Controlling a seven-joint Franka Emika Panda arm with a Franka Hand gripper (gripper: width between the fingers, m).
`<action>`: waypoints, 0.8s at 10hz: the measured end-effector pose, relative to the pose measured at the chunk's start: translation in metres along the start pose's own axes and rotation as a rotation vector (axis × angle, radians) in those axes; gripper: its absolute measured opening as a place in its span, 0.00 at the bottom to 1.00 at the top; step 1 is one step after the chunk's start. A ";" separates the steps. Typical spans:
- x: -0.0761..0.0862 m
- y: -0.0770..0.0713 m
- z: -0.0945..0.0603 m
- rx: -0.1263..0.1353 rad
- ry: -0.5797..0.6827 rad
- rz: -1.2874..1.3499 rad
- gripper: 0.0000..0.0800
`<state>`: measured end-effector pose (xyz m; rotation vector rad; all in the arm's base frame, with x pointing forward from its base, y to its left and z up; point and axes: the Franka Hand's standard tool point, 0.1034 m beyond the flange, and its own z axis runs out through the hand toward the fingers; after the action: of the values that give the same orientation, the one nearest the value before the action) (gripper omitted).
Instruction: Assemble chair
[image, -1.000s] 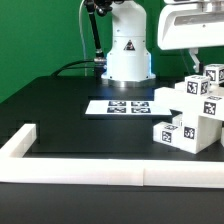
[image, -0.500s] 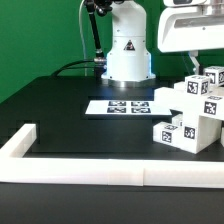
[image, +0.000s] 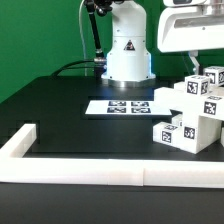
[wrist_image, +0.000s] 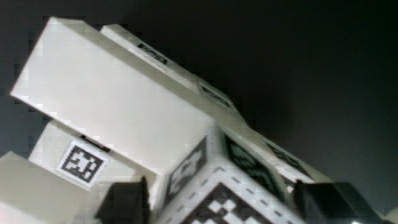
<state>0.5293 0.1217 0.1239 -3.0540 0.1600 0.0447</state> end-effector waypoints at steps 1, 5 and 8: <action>0.000 0.000 0.000 0.000 0.000 0.000 0.49; 0.000 0.000 0.000 0.000 0.000 0.019 0.49; 0.000 -0.001 0.000 0.002 -0.001 0.131 0.49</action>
Offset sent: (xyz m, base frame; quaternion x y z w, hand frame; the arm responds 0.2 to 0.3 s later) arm 0.0000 0.0000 0.0000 0.0000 0.0000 0.0000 1.0000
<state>0.5291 0.1225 0.1239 -3.0364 0.3591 0.0539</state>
